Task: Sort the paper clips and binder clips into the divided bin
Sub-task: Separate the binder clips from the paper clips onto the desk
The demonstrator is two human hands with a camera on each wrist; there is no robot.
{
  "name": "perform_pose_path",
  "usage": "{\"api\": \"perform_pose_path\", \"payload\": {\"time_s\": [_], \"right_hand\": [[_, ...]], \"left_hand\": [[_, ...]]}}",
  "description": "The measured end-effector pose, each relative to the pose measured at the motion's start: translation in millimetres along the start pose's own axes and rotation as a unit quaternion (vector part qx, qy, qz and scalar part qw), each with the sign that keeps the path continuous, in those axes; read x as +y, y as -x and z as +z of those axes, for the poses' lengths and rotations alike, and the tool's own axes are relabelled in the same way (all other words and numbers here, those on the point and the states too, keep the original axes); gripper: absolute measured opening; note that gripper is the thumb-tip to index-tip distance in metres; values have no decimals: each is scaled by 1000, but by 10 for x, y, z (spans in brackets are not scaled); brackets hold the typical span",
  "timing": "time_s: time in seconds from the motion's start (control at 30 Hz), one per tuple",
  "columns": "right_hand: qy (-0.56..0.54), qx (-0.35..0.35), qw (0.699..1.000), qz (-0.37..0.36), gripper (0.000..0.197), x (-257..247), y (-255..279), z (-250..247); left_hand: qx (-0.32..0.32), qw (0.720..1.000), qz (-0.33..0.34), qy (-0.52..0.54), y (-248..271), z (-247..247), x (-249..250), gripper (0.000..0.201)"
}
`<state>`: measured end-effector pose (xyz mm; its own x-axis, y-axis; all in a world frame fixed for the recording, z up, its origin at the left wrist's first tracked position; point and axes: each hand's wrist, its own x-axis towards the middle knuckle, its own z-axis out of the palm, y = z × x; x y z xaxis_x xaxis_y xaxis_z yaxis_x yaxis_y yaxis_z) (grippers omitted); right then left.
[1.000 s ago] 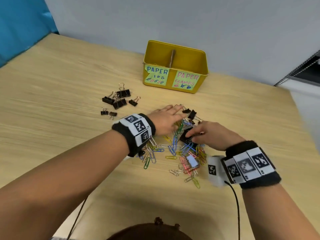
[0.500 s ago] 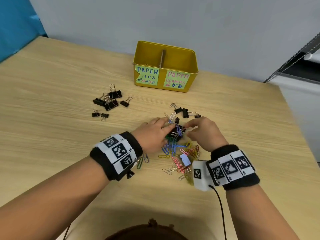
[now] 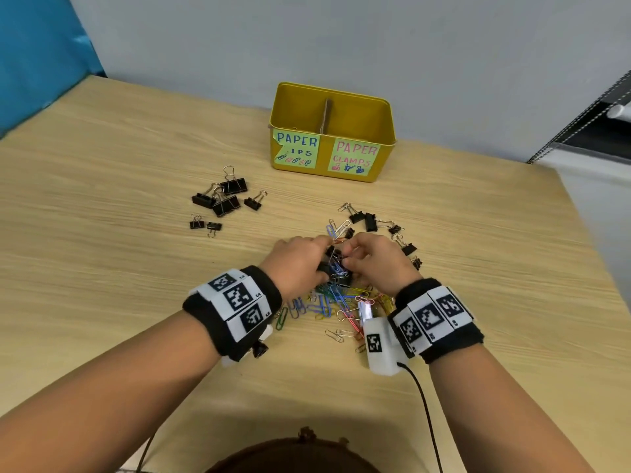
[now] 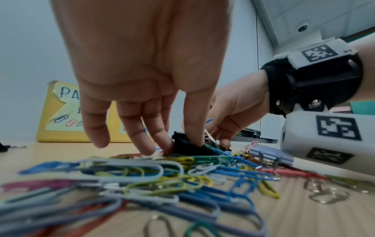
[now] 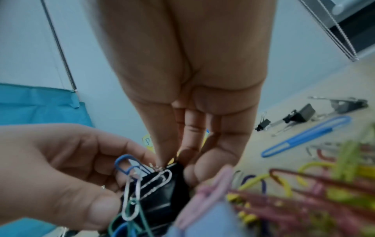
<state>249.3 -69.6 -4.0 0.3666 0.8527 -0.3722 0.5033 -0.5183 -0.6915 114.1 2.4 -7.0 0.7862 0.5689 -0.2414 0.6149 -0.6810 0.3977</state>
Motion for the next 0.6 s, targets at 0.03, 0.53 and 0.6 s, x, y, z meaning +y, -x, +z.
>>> {"api": "perform_pose_path", "payload": {"time_s": [0.03,0.53,0.6], "right_hand": [[-25,3,1000,-8,14,13,3,0],[-159,-24,986,-40,83,-110,128,29],[-113,-6,992,-50,65,-82,86,50]], "left_hand": [[0,1000,-7,11,-11,2,-3,54],[47,983,18,177,-17,-212,-121,26],[47,981,34,183,-6,-233,-108,28]]}}
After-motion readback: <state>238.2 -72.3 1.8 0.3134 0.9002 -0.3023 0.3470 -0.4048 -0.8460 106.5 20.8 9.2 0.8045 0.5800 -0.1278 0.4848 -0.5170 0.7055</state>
